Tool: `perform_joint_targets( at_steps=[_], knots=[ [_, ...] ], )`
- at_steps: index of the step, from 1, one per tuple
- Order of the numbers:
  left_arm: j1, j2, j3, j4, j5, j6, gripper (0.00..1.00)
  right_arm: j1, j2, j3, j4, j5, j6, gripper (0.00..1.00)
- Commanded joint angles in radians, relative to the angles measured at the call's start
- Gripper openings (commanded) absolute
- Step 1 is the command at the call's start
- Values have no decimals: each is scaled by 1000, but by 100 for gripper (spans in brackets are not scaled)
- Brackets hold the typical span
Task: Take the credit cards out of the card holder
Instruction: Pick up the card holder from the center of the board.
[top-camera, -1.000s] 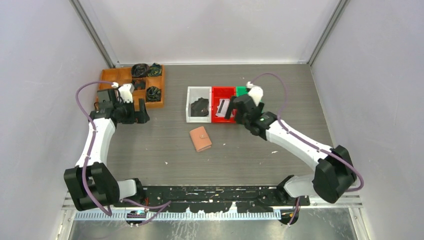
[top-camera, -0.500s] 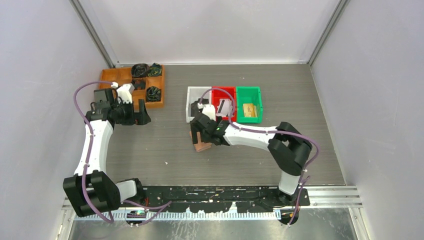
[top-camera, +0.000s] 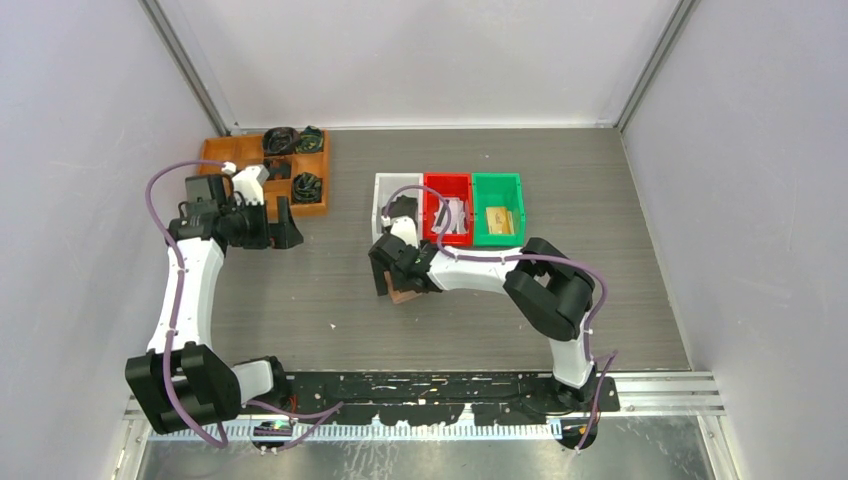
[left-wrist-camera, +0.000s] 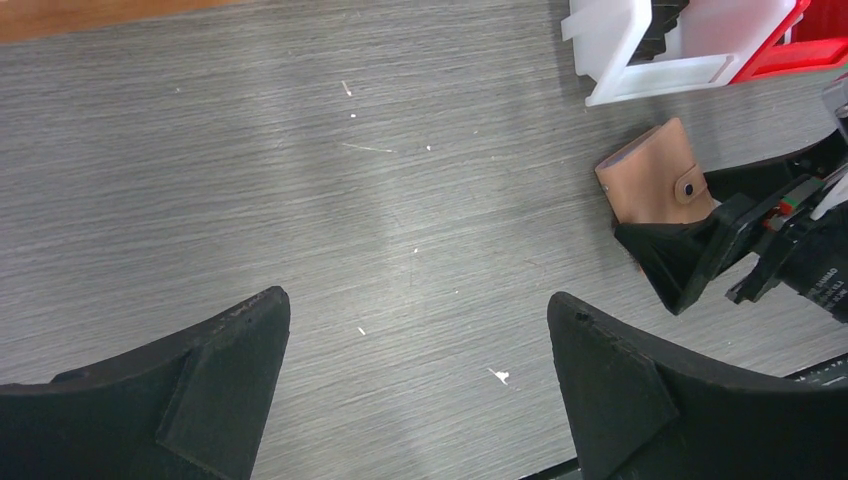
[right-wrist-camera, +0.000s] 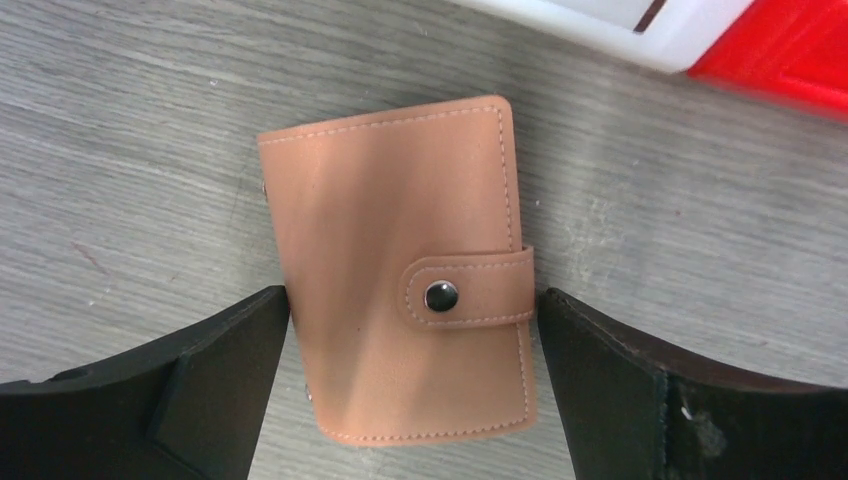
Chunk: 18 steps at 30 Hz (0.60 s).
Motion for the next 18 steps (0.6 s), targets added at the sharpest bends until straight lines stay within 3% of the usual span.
perform_joint_targets(
  at_steps=[1,11,18],
  knots=[
    [7,-17,48,-2,34,-4,100,17,28,58,-5,6,-22,99],
    [8,-12,66,-16,56,-43,100,39,34,55,-19,25,-11,100],
    [8,-30,57,-25,115,-125,100,65,-10,12,8,49,19,88]
  ],
)
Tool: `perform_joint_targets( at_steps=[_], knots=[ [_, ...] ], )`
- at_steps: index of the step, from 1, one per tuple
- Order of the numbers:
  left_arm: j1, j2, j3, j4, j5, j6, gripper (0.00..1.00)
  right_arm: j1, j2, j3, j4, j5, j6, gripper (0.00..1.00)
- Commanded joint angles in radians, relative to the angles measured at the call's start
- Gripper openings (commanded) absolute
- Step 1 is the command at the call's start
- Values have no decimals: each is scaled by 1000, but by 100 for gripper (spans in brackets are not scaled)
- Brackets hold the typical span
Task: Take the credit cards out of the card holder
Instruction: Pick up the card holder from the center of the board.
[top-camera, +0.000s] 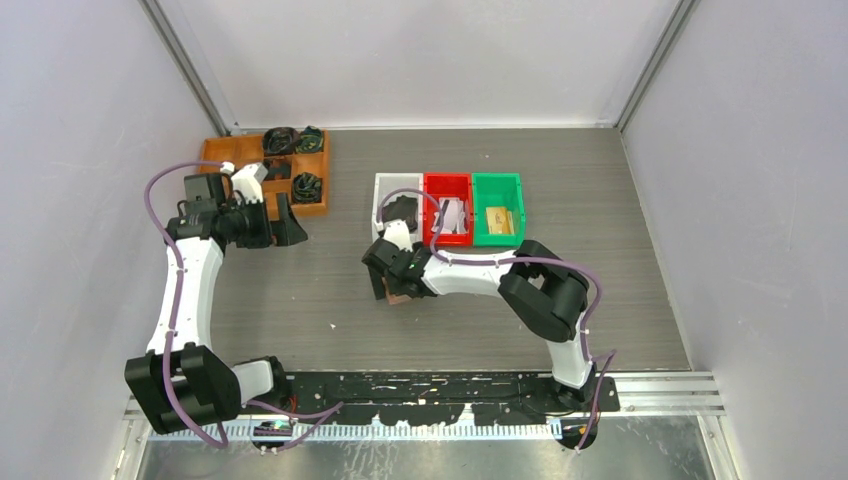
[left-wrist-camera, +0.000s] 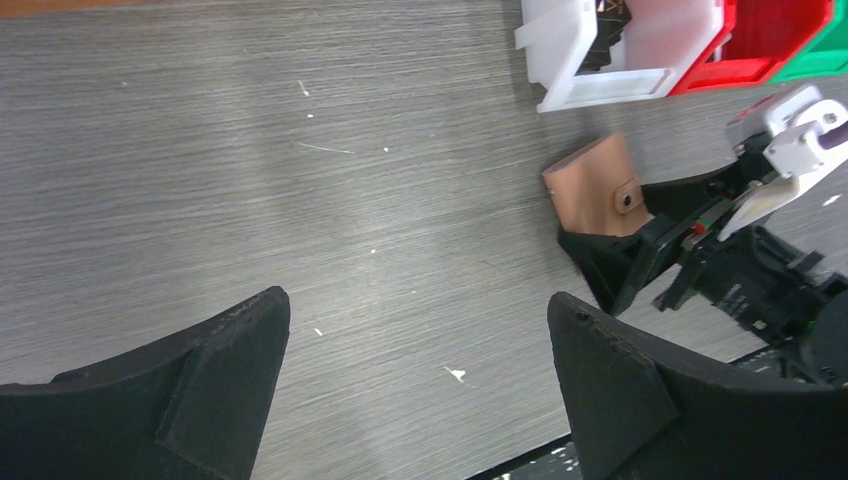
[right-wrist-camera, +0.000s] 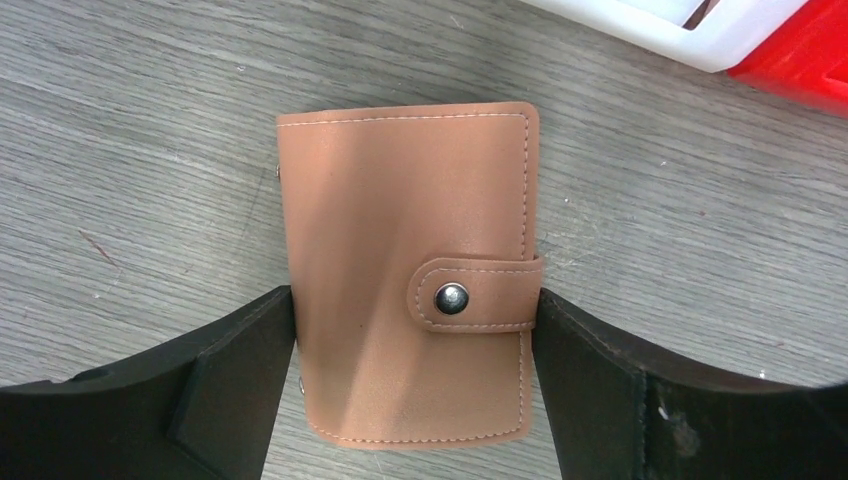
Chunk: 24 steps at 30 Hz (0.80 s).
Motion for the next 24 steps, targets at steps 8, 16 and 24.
perform_joint_targets(
  at_steps=[8,16,24],
  knots=[
    [8,-21,75,-72,63,-47,100,36,-41,5,-62,72,71,100],
    [7,-28,73,-85,76,-49,100,60,-55,-8,-84,131,112,89],
    [8,-17,72,-110,100,-79,100,67,-127,-9,21,122,61,56]
  ],
)
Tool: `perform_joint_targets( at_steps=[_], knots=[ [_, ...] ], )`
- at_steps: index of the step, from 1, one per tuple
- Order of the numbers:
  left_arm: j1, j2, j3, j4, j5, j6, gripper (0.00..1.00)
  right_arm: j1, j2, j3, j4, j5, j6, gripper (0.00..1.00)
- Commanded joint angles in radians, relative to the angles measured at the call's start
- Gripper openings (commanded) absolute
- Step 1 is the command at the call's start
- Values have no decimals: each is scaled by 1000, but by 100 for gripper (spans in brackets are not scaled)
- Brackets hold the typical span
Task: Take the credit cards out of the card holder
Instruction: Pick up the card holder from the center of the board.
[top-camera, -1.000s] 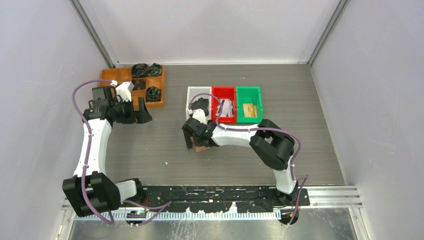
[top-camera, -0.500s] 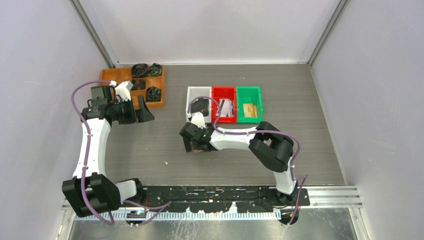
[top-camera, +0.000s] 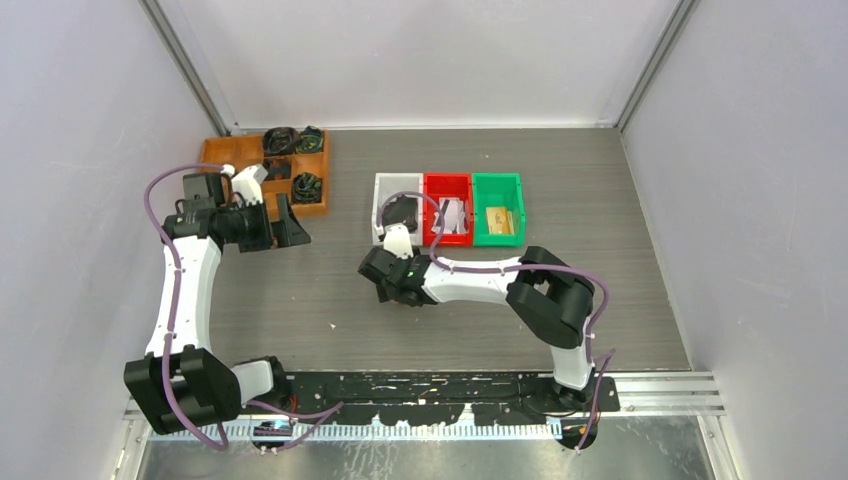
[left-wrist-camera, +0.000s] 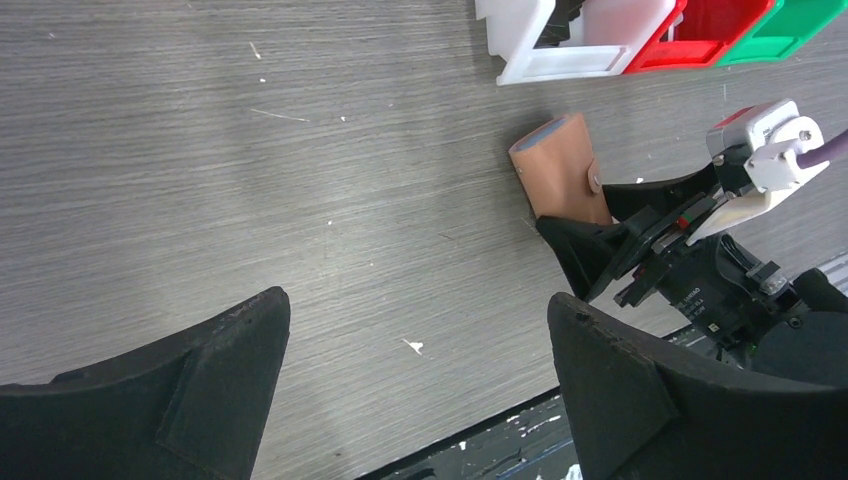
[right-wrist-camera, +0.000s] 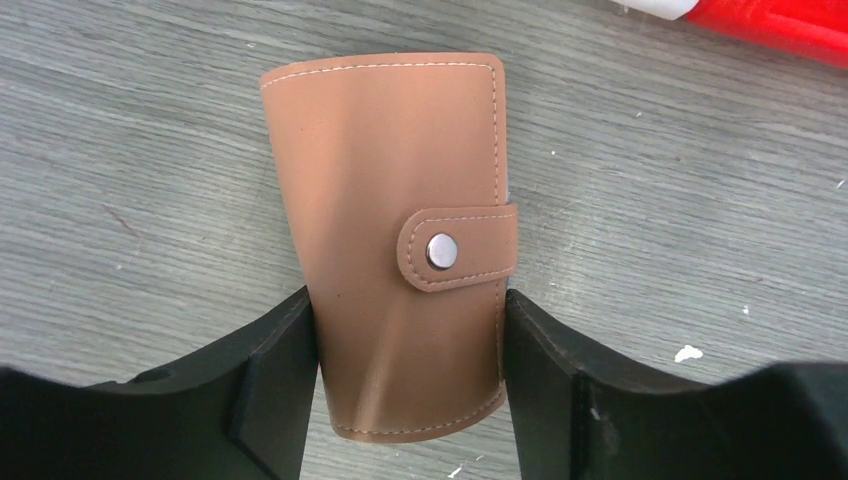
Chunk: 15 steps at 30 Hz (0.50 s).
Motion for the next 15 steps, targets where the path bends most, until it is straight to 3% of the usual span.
perform_joint_targets(
  at_steps=[1,15],
  knots=[
    [7,-14,35,-19,53,-36,100,8,-105,2,89,15,-26,56],
    [6,-46,-13,5,291,-268,100,45,-209,142,263,-34,-95,62]
  ],
)
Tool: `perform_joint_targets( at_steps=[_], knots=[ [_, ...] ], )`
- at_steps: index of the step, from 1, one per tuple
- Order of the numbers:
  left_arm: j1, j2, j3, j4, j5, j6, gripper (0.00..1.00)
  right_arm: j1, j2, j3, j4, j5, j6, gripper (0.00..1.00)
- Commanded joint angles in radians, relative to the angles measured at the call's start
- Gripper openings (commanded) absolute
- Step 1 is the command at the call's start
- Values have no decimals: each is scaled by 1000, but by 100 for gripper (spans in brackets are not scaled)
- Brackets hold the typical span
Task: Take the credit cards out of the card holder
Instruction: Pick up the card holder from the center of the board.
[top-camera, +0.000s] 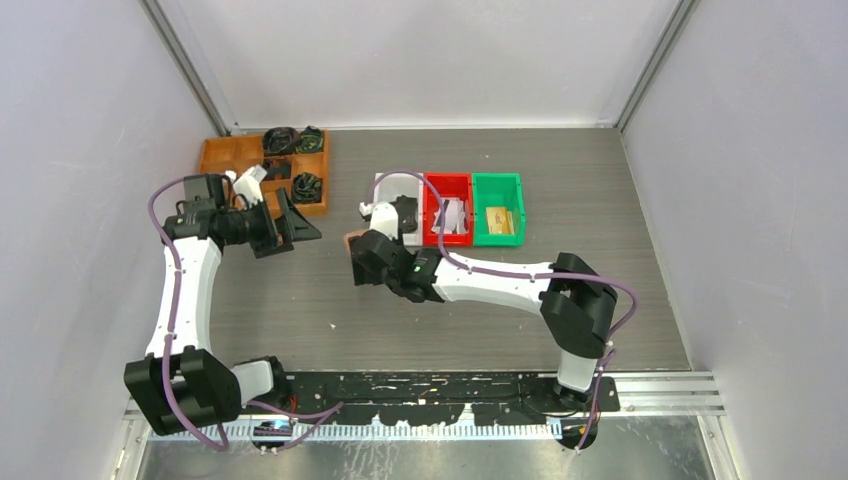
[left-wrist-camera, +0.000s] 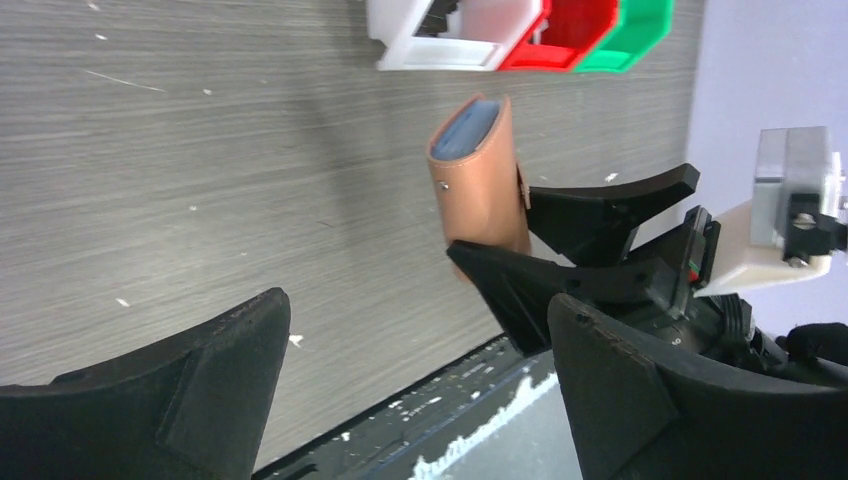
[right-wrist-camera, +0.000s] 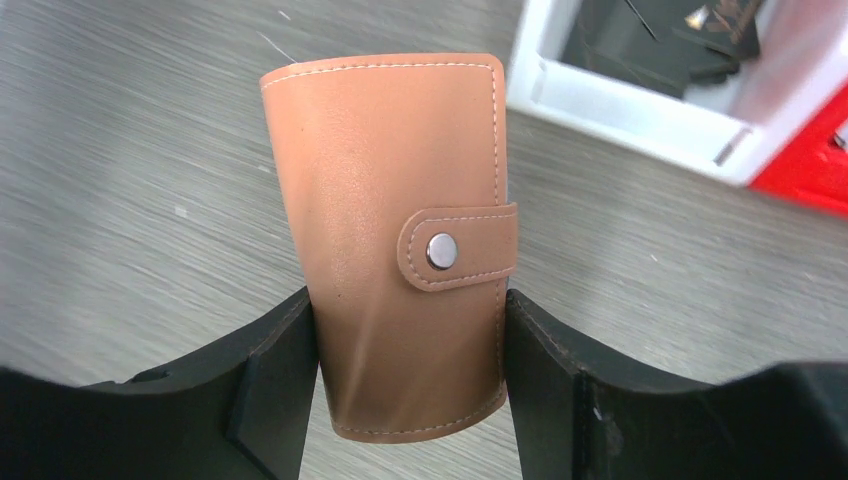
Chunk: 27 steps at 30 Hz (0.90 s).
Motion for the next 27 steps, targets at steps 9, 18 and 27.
perform_joint_targets(
  at_steps=[9,18,27],
  knots=[
    [2,-107,-65,114,208,-215,74,53,-64,202,175,-20,-60,65],
    [-2,-92,-64,126,245,-239,54,71,-51,242,193,-49,-67,65],
    [-2,-83,-21,131,257,-229,22,80,-66,236,217,-139,-62,79]
  ],
)
